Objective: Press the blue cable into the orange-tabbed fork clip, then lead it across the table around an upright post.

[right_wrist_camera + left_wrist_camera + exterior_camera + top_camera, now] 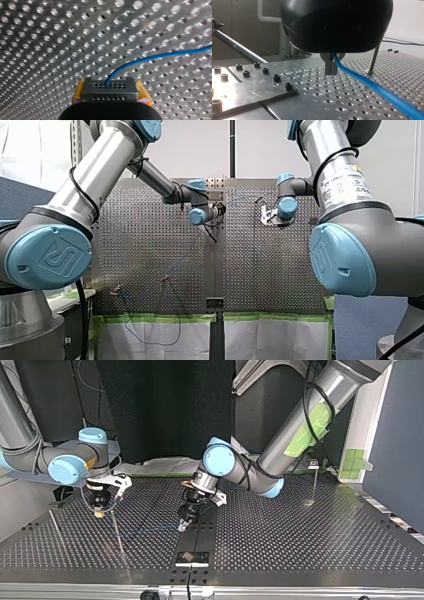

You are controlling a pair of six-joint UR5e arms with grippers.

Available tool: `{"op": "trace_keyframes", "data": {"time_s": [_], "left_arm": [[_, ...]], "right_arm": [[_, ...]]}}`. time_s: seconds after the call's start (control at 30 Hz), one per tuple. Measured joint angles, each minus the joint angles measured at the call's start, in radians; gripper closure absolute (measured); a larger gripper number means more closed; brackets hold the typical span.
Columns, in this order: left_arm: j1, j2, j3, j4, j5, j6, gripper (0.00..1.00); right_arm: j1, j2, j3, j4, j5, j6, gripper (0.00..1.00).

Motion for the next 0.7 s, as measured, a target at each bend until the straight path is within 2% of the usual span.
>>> {"op": "trace_keyframes", "data": {"time_s": [0.17,0.23,0.3,0.33,0.37,0.53,0.57,0.6,0.63,0.67,0.7], "left_arm": [[-0.004,0.0,0.0,-0.016,0.0,0.027,1.0],[-0.005,0.0,0.0,-0.023,0.0,0.035,0.96],[-0.006,0.0,0.0,-0.029,0.0,0.042,0.84],[-0.006,0.0,0.0,-0.032,0.001,0.044,0.84],[-0.006,0.0,0.0,-0.036,0.002,0.047,0.76],[-0.007,0.0,0.0,-0.053,0.014,0.057,0.76],[-0.008,0.0,0.0,-0.054,0.015,0.058,0.4],[-0.007,0.0,0.0,-0.056,0.018,0.06,0.33],[-0.007,0.0,0.0,-0.058,0.021,0.062,0.33],[-0.005,0.0,0.0,-0.062,0.025,0.066,0.14],[-0.004,0.0,0.0,-0.069,0.03,0.072,0.05]], "right_arm": [[-0.001,0.003,0.022,-0.035,0.001,0.017,1.0],[-0.002,0.003,0.028,-0.042,0.001,0.019,1.0],[-0.002,0.004,0.035,-0.046,0.002,0.019,1.0],[-0.002,0.005,0.039,-0.05,0.002,0.02,1.0],[-0.002,0.005,0.043,-0.052,0.002,0.02,1.0],[-0.001,0.007,0.065,-0.069,0.003,0.016,1.0],[-0.001,0.007,0.069,-0.072,0.003,0.015,1.0],[-0.001,0.008,0.074,-0.077,0.003,0.015,1.0],[-0.001,0.008,0.081,-0.085,0.003,0.015,1.0],[0.0,0.009,0.087,-0.091,0.003,0.015,1.0],[0.0,0.009,0.092,-0.098,0.003,0.015,1.0]]}}
